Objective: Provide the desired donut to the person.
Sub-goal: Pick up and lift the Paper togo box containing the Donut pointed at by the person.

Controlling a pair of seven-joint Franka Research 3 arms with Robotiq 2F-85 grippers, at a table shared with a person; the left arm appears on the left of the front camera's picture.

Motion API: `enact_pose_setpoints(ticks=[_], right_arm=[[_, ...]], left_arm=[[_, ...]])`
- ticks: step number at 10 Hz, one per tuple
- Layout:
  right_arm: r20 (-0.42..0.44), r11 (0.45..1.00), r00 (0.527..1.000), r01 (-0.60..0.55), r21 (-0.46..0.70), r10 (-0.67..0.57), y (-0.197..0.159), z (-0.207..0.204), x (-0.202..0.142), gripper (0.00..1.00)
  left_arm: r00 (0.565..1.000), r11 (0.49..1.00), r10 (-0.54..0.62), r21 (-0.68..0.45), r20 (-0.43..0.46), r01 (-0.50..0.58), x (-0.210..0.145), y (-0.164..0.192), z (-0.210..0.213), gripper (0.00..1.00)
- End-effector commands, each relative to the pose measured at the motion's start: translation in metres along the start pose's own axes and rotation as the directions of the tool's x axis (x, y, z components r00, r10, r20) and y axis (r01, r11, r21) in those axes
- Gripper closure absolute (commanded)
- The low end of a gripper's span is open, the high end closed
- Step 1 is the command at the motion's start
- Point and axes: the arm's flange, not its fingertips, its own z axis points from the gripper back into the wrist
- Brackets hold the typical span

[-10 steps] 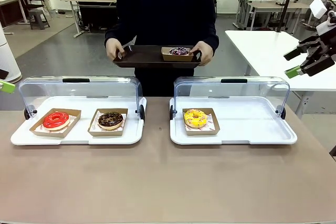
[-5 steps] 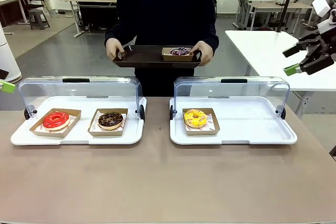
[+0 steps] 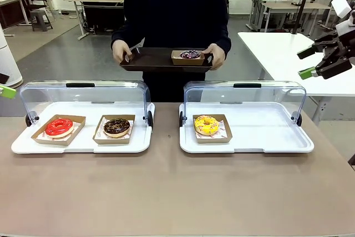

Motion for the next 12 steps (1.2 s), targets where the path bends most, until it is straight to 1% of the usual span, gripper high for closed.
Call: enact_pose_setpoints(ticks=[1,2,3,4,5,6,7,8,9,12], right_arm=[[0.034,1.000,0.999,-0.013,0.003,0.013,0.0009,-0.0050,-0.0042,0.00],[0.027,1.000,1.000,-0.005,0.002,0.005,0.0001,-0.0064,-0.0026,0.00],[0.043,1.000,0.999,-0.008,0.007,0.008,0.0000,-0.0064,-0.0015,0.00],[0.062,1.000,0.998,0.011,0.012,-0.012,0.0002,-0.0062,-0.0014,0.00],[0.062,1.000,0.998,0.024,0.017,-0.025,0.0000,-0.0077,-0.0011,0.00],[0.055,0.999,0.997,0.050,-0.002,-0.050,-0.0004,-0.0090,-0.0007,0.00],[0.067,0.998,0.996,0.056,-0.021,-0.055,0.0007,-0.0075,0.0006,0.00],[0.077,0.996,0.994,0.086,-0.026,-0.084,0.0017,-0.0052,0.0016,0.00],[0.046,0.999,0.998,0.035,0.004,-0.035,-0.0003,-0.0044,0.0009,0.00],[0.046,0.999,0.998,0.035,0.004,-0.035,-0.0003,-0.0044,0.0009,0.00]], left_arm=[[1.000,1.000,0.001,-0.008,0.009,-0.001,-0.0009,0.0007,-0.0003,0.00],[1.000,1.000,0.001,-0.008,0.009,-0.001,-0.0009,0.0007,-0.0003,0.00],[1.000,1.000,0.001,-0.008,0.009,-0.001,-0.0009,0.0007,-0.0003,0.00],[1.000,1.000,0.001,-0.008,0.009,-0.001,-0.0009,0.0007,-0.0003,0.00],[1.000,1.000,0.001,-0.008,0.009,-0.001,-0.0009,0.0007,-0.0003,0.00],[1.000,1.000,0.001,-0.008,0.009,-0.001,-0.0009,0.0007,-0.0003,0.00],[1.000,1.000,0.001,-0.008,0.009,-0.001,-0.0009,0.0007,-0.0003,0.00],[1.000,1.000,0.001,-0.008,0.009,-0.001,-0.0009,0.0007,-0.0003,0.00],[1.000,1.000,0.001,-0.008,0.009,-0.001,-0.0009,0.0007,-0.0003,0.00],[1.000,1.000,0.001,-0.008,0.009,-0.001,-0.0009,0.0007,-0.0003,0.00]])
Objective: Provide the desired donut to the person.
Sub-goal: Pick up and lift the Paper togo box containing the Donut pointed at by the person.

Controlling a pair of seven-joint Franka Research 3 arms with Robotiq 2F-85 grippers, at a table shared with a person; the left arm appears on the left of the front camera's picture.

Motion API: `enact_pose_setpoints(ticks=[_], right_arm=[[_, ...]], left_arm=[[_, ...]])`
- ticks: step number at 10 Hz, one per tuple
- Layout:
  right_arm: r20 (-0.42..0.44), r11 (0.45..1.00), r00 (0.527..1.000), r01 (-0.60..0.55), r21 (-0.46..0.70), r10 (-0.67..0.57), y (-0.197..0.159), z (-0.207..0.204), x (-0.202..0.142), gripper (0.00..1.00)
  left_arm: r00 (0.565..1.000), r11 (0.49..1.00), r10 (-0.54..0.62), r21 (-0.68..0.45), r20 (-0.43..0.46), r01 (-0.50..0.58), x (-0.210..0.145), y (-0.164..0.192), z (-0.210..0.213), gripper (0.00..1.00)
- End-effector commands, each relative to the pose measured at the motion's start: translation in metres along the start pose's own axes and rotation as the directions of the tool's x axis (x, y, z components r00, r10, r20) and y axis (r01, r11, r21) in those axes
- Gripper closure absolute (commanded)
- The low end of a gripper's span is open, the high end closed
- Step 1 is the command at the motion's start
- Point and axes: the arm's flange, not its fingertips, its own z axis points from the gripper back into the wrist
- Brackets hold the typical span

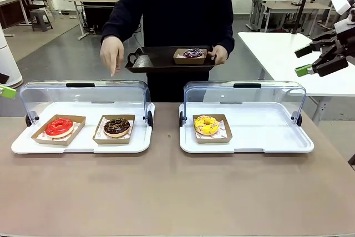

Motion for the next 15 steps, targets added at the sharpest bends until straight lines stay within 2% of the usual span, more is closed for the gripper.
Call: enact_pose_setpoints(ticks=[1,15], right_arm=[[-0.002,1.000,1.000,-0.007,0.009,0.007,-0.0001,-0.0003,-0.0020,0.00],[-0.002,1.000,1.000,-0.007,0.009,0.007,-0.0001,-0.0003,-0.0020,0.00]], left_arm=[[1.000,1.000,0.001,-0.008,0.009,-0.001,-0.0009,0.0007,-0.0003,0.00],[1.000,1.000,0.001,-0.008,0.009,-0.001,-0.0009,0.0007,-0.0003,0.00]])
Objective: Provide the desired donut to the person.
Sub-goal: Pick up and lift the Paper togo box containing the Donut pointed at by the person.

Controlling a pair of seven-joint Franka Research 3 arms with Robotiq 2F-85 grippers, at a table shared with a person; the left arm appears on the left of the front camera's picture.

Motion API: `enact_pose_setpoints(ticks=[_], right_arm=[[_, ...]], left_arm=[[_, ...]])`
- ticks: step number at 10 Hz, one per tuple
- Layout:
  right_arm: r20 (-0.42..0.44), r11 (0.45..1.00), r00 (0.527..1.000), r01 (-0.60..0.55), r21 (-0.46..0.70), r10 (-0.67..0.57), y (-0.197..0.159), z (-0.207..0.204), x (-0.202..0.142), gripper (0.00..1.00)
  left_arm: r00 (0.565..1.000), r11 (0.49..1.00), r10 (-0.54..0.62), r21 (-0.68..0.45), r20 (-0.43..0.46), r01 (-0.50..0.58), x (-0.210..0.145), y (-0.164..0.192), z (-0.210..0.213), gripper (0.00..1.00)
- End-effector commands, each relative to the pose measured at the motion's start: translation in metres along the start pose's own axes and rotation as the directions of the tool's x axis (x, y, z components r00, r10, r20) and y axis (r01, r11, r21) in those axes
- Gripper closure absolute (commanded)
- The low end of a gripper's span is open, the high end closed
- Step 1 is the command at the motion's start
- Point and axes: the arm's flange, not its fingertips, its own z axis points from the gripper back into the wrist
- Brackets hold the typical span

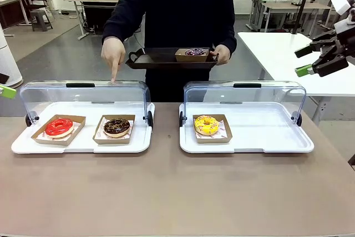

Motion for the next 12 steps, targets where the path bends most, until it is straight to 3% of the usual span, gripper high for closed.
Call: enact_pose_setpoints(ticks=[1,7,8,9,11,12], right_arm=[[0.000,1.000,1.000,-0.008,0.007,0.008,0.000,-0.001,-0.002,0.00],[0.000,1.000,1.000,-0.008,0.007,0.008,0.000,-0.001,-0.002,0.00],[0.000,1.000,1.000,-0.008,0.007,0.008,0.000,-0.001,-0.002,0.00],[0.000,1.000,1.000,-0.008,0.007,0.008,0.000,-0.001,-0.002,0.00],[0.000,1.000,1.000,-0.008,0.007,0.008,0.000,-0.001,-0.002,0.00],[0.000,1.000,1.000,-0.008,0.007,0.008,0.000,-0.001,-0.002,0.00]], left_arm=[[1.000,1.000,0.001,-0.008,0.009,-0.001,-0.001,0.001,0.000,0.00],[1.000,1.000,0.000,0.000,0.000,0.000,0.000,0.000,0.000,0.00],[0.978,0.996,-0.076,-0.050,-0.196,0.067,-0.002,0.011,-0.007,0.00],[0.937,0.988,-0.149,-0.091,-0.317,0.126,-0.003,0.023,-0.019,0.00],[0.881,0.971,-0.240,-0.120,-0.408,0.208,-0.004,0.040,-0.042,0.00],[0.870,0.961,-0.274,-0.161,-0.409,0.227,-0.002,0.040,-0.052,0.00]])
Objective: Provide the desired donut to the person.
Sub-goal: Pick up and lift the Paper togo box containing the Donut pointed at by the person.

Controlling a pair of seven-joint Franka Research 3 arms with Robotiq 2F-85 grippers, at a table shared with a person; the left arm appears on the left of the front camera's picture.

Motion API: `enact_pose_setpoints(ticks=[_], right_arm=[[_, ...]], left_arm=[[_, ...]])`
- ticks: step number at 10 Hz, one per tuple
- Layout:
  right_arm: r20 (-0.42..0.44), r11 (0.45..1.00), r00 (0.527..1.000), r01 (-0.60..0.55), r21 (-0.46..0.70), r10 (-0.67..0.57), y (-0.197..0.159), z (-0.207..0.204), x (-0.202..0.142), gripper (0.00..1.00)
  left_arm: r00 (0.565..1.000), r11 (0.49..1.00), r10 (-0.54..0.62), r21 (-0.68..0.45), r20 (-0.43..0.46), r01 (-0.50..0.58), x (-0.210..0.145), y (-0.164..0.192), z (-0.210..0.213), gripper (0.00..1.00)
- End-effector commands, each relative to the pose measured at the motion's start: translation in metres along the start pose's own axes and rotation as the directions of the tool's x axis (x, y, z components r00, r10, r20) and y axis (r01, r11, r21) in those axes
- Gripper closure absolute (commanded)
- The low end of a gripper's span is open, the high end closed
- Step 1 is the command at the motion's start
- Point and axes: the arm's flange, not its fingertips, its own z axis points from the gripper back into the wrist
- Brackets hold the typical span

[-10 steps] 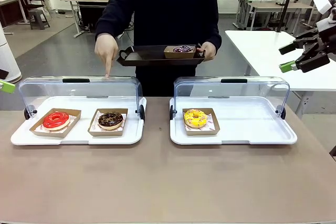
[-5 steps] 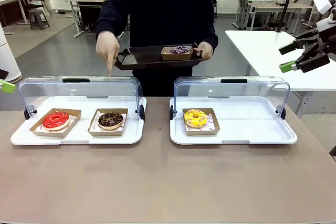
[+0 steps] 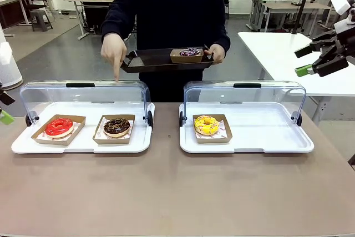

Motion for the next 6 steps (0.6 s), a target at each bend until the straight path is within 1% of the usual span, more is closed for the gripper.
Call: enact_pose_setpoints(ticks=[1,2,3,4,5,6], right_arm=[[0.001,1.000,1.000,-0.008,0.007,0.008,0.000,-0.001,-0.002,0.00],[0.001,1.000,1.000,-0.008,0.007,0.008,0.000,-0.001,-0.002,0.00],[0.001,1.000,1.000,-0.008,0.007,0.008,0.000,-0.001,-0.002,0.00],[0.001,1.000,1.000,-0.008,0.007,0.008,0.000,-0.001,-0.002,0.00],[0.001,1.000,1.000,-0.008,0.007,0.008,0.000,-0.001,-0.002,0.00],[0.001,1.000,1.000,-0.008,0.007,0.008,0.000,-0.001,-0.002,0.00]], left_arm=[[0.990,0.990,-0.134,-0.055,-0.042,0.132,0.010,0.007,-0.005,0.00],[0.982,0.980,-0.177,-0.107,-0.066,0.170,0.025,0.002,-0.022,0.00],[0.970,0.964,-0.222,-0.169,-0.100,0.203,0.045,-0.004,-0.049,0.00],[0.958,0.946,-0.264,-0.225,-0.108,0.235,0.065,-0.012,-0.076,0.00],[0.951,0.930,-0.288,-0.269,-0.109,0.251,0.082,-0.022,-0.106,0.00],[0.950,0.919,-0.302,-0.287,-0.078,0.269,0.088,-0.026,-0.124,0.00]])
